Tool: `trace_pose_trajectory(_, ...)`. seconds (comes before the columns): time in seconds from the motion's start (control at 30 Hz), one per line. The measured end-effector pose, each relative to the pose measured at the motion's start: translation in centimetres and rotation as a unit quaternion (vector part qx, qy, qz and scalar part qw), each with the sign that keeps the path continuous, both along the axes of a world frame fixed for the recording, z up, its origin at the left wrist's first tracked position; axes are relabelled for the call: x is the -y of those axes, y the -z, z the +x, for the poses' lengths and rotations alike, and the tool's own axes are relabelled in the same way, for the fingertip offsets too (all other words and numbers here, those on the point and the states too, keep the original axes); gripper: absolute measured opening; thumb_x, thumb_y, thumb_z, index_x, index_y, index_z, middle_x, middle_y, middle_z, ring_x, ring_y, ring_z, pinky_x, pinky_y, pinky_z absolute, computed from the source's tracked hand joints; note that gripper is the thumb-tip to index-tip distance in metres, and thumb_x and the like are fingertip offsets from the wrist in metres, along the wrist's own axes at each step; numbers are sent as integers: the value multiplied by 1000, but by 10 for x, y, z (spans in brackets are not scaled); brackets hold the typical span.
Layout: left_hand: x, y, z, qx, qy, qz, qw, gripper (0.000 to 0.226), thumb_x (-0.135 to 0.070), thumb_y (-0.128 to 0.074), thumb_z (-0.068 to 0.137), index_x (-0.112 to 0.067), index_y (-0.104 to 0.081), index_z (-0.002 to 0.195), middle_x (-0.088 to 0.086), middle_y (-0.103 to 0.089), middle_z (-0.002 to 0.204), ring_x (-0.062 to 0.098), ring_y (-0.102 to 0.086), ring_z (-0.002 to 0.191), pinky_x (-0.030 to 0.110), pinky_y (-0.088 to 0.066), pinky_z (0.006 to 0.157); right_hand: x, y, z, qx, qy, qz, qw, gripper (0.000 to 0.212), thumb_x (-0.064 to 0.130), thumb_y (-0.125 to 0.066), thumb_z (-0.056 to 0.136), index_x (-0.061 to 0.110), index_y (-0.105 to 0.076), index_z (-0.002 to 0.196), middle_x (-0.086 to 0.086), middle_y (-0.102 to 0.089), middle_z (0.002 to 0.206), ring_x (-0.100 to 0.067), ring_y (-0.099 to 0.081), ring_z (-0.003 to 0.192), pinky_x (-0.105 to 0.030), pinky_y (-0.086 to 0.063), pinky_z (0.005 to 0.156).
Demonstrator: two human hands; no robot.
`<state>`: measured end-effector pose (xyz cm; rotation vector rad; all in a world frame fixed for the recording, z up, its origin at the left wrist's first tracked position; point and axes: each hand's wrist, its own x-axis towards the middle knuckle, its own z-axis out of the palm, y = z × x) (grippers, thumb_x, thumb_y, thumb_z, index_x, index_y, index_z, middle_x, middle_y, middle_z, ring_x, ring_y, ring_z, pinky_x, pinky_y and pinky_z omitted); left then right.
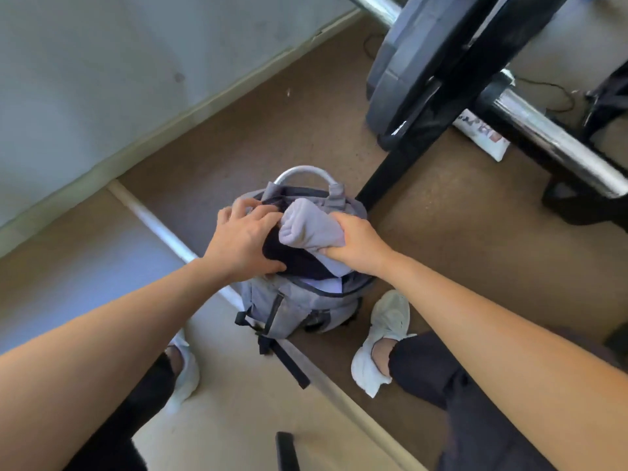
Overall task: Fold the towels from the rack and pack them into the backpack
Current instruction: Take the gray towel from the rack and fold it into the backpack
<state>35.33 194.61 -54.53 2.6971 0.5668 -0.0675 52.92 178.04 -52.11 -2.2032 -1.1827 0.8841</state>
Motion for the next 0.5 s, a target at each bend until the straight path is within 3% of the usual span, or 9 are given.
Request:
trace_pose_trajectory(0.1,7,17,-7,-54,39,53,996,121,-87,-67,50,-30,-38,153,-3,-28,166,34,-17,150,64,-25,109,12,46,2,48,-37,-61,996,28,36,-71,89,16,-54,101,-3,-66,95,-27,-62,86,-43,-50,70)
trace_pose_trajectory(0.2,11,24,-9,-91,75,79,990,138,-84,-70,48,-27,-16,162,1,-6,172,37,-8,153,64,-20,114,15,80,3,127,-82,-159,976,28,32,-65,91,18,-47,108,-8,-63,108,-37,-62,97,-44,-51,72)
trace_pose_trajectory(0.27,10,22,-9,-93,75,88,989,143,-84,-69,44,-25,-15,162,0,-4,172,36,-11,152,62,-22,113,7,94,-2,171,-101,-179,964,31,27,-63,92,17,-46,116,-10,-61,117,-39,-61,106,-43,-47,75)
trace_pose_trajectory(0.37,7,17,-4,-98,68,85,989,143,-88,-61,42,-23,-17,162,-1,-6,172,36,-15,151,60,-23,111,-3,116,-10,240,-126,-189,944,43,16,-63,91,14,-45,131,-9,-59,127,-34,-56,119,-44,-44,92)
trace_pose_trajectory(0.5,7,19,0,-108,68,71,989,147,-88,-63,41,-24,-10,163,1,1,173,37,-6,153,63,-17,114,-5,150,-10,205,-144,-281,926,64,15,-60,89,13,-31,147,-15,-49,139,-36,-45,129,-43,-36,104)
